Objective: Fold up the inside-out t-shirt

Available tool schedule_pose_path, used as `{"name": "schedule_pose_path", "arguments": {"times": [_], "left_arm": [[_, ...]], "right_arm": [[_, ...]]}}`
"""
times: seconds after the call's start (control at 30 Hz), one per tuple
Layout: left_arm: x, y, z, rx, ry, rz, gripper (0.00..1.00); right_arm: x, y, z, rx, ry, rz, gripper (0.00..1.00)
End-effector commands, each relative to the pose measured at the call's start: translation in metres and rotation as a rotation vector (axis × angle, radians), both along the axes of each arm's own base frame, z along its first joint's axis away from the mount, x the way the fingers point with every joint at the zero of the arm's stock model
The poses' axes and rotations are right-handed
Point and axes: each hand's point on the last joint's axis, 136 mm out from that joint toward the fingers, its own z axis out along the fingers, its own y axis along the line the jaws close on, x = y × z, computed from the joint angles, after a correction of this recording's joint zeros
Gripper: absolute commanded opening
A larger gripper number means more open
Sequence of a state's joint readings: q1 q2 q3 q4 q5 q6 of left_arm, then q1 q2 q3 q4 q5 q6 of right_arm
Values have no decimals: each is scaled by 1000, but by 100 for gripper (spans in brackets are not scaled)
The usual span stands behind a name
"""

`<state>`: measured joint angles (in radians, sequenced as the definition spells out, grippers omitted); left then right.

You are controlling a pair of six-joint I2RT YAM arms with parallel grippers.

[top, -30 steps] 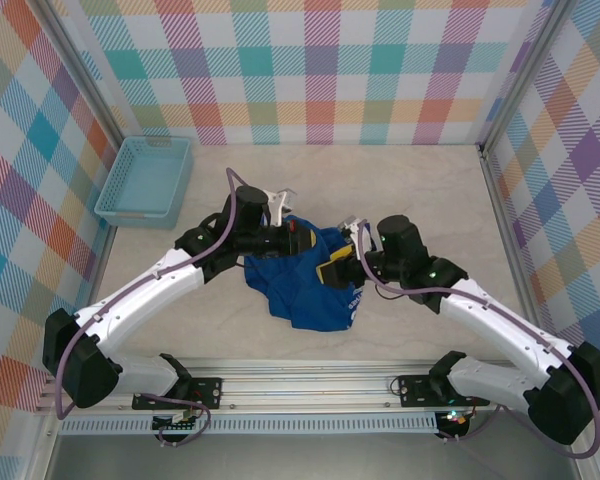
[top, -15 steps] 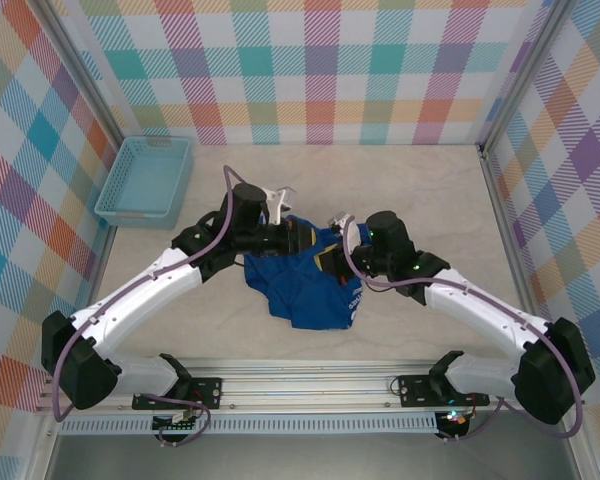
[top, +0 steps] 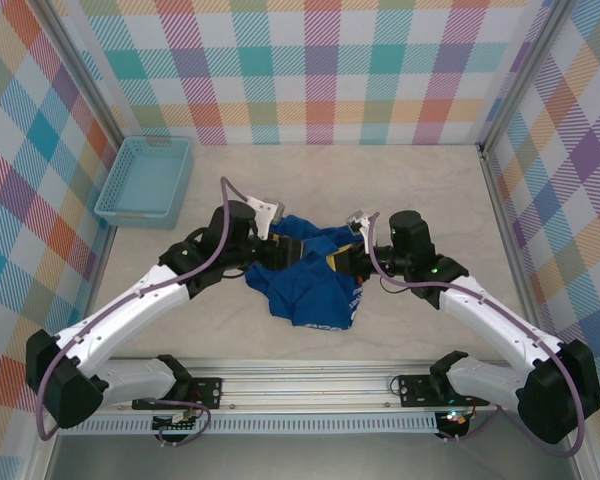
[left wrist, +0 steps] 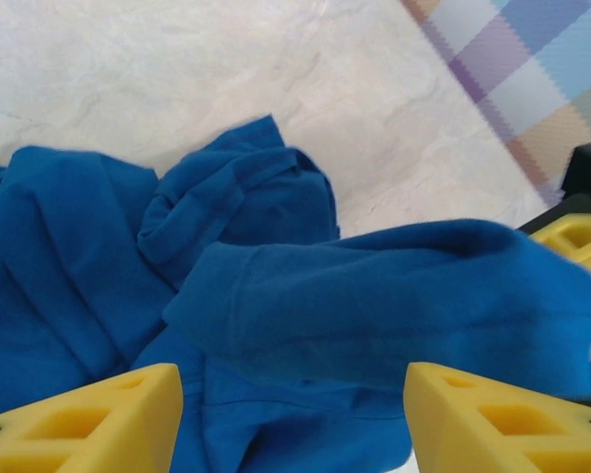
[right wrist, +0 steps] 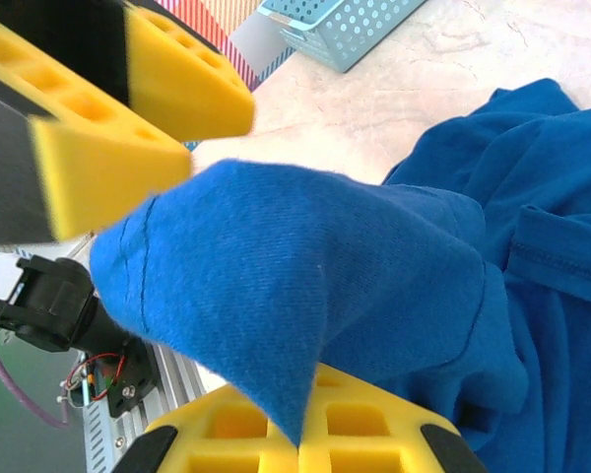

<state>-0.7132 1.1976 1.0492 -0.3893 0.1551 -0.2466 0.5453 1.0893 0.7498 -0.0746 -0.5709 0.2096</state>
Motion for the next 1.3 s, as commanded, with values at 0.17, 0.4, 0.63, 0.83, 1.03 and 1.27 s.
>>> {"name": "schedule_pose_path", "arguments": {"times": [0.17,0.4,0.63,0.83,1.03,1.27], "left_arm": [[-2,-10,-37,123,-35,-67,72],[2,9,-48,125,-116,20,73],[-5,-16,-44,75,-204,-103,79],[7,-32,-28,45,-253,-103,87],[37,-15,-23,100,-290,73,82],[55,-3,-36,114,-249,138,68]], "right_arm": [[3,0,13,44,-1,0,0],[12,2,21,86,82,-17,0],[12,6,24,112,119,-1,0],[11,7,20,115,138,11,0],[7,4,20,105,129,11,0],[6,3,23,103,113,15,0]]}}
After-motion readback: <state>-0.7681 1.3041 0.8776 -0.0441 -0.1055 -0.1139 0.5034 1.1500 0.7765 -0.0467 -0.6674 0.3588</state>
